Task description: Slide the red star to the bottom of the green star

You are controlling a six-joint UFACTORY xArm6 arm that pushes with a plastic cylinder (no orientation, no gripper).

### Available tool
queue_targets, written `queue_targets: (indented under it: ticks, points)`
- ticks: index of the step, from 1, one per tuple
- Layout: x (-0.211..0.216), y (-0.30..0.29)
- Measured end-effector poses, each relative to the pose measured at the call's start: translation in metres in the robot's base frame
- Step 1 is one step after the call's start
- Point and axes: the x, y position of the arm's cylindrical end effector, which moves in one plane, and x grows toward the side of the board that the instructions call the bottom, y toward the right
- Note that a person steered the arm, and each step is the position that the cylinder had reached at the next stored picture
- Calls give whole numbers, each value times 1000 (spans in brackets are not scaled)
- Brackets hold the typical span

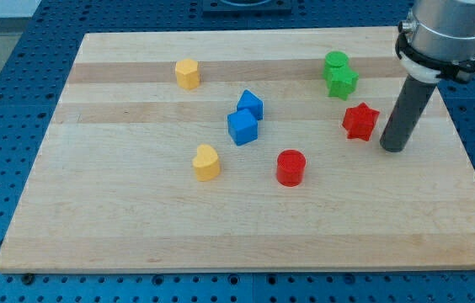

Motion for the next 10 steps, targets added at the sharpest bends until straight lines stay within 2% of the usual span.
queue_targets:
  ticks: [2, 10]
  points:
    - [-16, -10]
    - [-19, -77]
